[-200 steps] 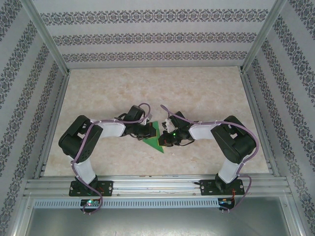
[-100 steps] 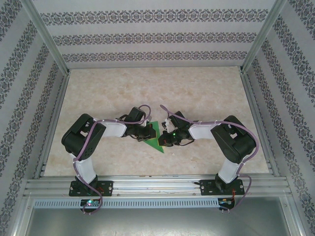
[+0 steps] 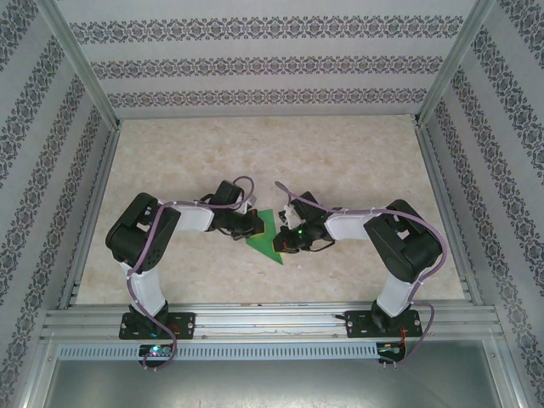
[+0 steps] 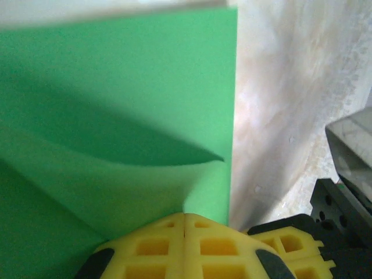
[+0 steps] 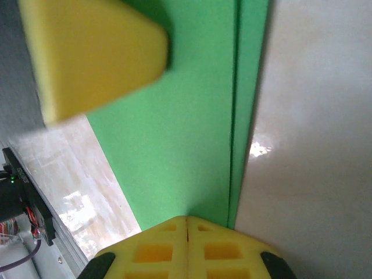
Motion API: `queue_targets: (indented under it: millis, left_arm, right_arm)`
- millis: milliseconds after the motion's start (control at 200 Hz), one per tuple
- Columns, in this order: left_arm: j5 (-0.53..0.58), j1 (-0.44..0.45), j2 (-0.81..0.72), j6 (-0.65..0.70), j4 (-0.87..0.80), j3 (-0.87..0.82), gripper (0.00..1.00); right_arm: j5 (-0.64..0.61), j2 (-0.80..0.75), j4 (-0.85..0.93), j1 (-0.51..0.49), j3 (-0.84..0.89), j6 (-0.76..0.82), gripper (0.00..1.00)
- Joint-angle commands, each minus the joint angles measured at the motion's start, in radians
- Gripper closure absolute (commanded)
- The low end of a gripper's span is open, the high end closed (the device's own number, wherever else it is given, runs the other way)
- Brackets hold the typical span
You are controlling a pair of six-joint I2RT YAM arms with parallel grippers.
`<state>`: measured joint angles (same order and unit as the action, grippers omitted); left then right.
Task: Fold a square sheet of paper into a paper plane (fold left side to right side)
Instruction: Fourth fold the wing at the center of the table.
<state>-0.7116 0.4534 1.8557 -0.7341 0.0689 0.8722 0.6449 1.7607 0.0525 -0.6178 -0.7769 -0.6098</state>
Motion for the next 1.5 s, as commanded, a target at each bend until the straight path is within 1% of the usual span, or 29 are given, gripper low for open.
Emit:
queue_targets:
  millis: [0, 235, 395, 535, 615, 684, 869, 999, 1114, 1189, 1399, 1494]
  left_arm:
    - [0.127, -0.084, 0.051, 0.072, -0.048, 0.026, 0.98]
    - [0.133, -0.163, 0.082, 0.129, -0.08, 0.087, 0.98]
    - [0.157, -0.197, 0.093, 0.179, -0.141, 0.143, 0.98]
    - [0.149, -0.223, 0.102, 0.202, -0.165, 0.179, 0.98]
    - [0.152, -0.225, 0.079, 0.22, -0.186, 0.189, 0.98]
    - [0.14, -0.222, 0.024, 0.209, -0.156, 0.16, 0.99]
    - [0.121, -0.167, -0.154, 0.207, -0.166, 0.074, 0.99]
    - [0.098, -0.085, -0.213, 0.158, -0.141, 0.019, 0.99]
    - [0.073, -0.002, -0.18, 0.115, -0.107, 0.015, 0.99]
    - [0.067, 0.028, -0.135, 0.102, -0.085, 0.025, 0.99]
    - [0.054, 0.044, -0.025, 0.081, -0.05, 0.055, 0.99]
    - [0.087, 0.044, -0.005, 0.088, -0.084, 0.06, 0.99]
  right_arm:
    - [-0.16, 0.069, 0.183, -0.006, 0.05, 0.024, 1.0]
    - [-0.159, 0.066, 0.181, -0.012, 0.05, 0.016, 1.0]
    - [-0.157, 0.066, 0.176, -0.014, 0.051, 0.013, 1.0]
    - [-0.146, 0.065, 0.166, -0.015, 0.05, 0.008, 1.0]
    - [-0.139, 0.061, 0.153, -0.014, 0.05, 0.002, 1.0]
    - [-0.13, 0.059, 0.135, -0.013, 0.05, -0.008, 1.0]
    - [-0.132, 0.053, 0.111, -0.013, 0.042, -0.025, 1.0]
    - [-0.138, 0.06, 0.107, -0.01, 0.041, -0.027, 1.0]
    - [-0.14, 0.063, 0.107, -0.008, 0.042, -0.028, 1.0]
    - [-0.142, 0.064, 0.109, -0.008, 0.043, -0.027, 1.0]
    - [-0.135, 0.059, 0.107, -0.011, 0.044, -0.027, 1.0]
    - [-0.124, 0.049, 0.102, -0.01, 0.041, -0.031, 1.0]
